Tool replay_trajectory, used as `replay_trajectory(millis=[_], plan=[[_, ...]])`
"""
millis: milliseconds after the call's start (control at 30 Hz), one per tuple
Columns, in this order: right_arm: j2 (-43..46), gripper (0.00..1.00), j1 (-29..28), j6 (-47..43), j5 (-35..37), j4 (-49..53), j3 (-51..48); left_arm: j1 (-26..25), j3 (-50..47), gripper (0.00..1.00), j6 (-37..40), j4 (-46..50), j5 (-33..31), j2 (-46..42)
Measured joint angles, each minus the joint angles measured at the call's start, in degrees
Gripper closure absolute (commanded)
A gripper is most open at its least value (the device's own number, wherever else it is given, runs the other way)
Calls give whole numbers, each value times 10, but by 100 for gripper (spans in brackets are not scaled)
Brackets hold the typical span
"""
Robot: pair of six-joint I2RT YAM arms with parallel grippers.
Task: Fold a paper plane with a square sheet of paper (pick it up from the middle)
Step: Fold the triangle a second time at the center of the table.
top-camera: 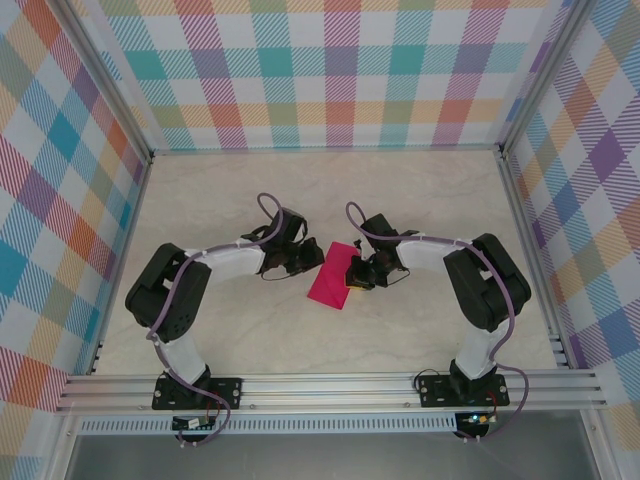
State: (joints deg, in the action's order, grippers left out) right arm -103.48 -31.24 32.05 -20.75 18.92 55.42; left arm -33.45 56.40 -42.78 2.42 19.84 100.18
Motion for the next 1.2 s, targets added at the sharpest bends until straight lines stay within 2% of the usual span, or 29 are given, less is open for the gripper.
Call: replay_trajectory(millis=[267,933,1100,1200], plan=[[0,90,0,0,0,0,0,-25,-10,92,-11,-25,24,18],[2,88,0,-4,-7,23,19,-27,-24,94,-13,-23,20,52],[38,89,-4,-4,-28,26,21,-27,-24,94,-13,-21,19,52],[61,89,-26,1,-34,26,21,-27,-24,94,-13,-21,19,52]])
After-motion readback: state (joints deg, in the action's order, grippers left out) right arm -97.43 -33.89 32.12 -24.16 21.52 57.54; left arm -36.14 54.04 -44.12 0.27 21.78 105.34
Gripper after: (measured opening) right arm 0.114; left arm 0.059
